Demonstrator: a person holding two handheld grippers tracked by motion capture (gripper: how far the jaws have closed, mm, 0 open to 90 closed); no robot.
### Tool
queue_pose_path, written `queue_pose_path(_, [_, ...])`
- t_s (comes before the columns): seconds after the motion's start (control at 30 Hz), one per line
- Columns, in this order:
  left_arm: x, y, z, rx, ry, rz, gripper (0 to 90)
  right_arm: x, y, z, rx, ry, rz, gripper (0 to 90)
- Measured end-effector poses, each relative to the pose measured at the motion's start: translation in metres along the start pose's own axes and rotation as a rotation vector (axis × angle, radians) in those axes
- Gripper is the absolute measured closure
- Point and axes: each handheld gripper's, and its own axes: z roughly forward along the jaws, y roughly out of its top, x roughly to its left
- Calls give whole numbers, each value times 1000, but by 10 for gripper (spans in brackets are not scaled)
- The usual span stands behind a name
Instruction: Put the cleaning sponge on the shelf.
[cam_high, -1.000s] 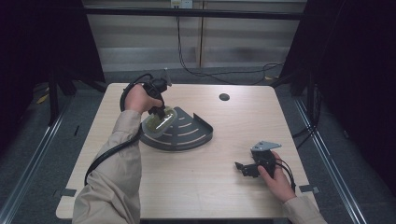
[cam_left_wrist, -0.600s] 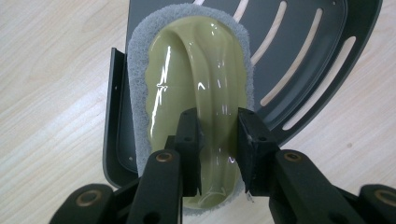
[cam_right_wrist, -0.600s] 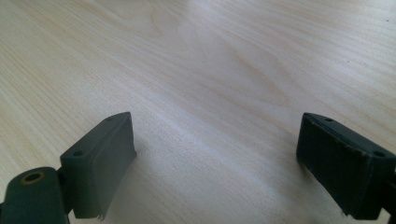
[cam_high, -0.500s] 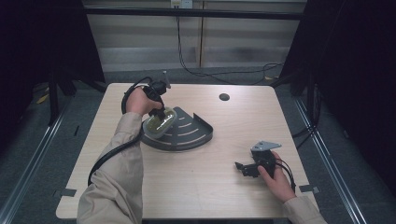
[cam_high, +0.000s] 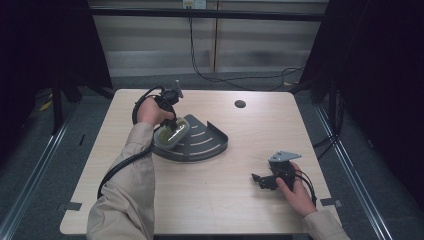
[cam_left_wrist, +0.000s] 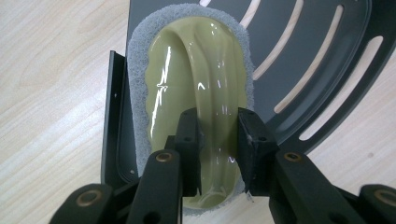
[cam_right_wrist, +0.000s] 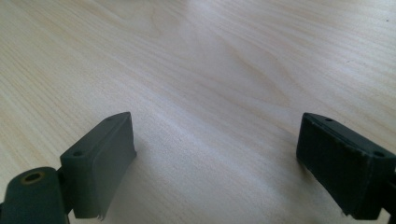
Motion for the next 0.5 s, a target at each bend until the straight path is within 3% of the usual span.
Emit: queue_pose_path(0.5, [9,-5,8,-4,2,13,719,0,0,0,2,0,1,111])
